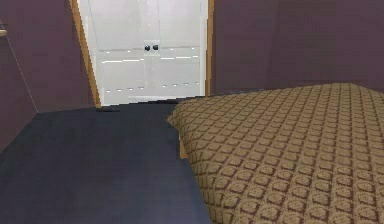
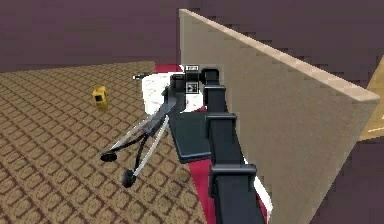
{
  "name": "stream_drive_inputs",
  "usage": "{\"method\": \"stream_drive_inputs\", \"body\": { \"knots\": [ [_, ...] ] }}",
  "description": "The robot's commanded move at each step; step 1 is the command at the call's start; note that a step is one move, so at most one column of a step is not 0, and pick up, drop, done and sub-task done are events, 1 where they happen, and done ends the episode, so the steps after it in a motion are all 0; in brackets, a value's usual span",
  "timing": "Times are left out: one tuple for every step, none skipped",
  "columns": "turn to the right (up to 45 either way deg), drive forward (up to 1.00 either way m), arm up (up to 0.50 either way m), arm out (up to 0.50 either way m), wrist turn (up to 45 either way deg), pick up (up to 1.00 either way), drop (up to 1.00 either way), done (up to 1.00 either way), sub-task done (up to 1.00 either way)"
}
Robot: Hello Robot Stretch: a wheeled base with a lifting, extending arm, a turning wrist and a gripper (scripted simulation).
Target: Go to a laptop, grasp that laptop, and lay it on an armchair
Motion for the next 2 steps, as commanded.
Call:
{"method": "stream_drive_inputs", "body": {
  "knots": [
    [0.0, 0.00, 0.00, 0.00, 45.0, 0.00, 0.00, 0.00, 0.00],
    [0.0, 0.00, 0.00, 0.00, 45.0, 0.00, 0.00, 0.00, 0.00]
  ]
}}
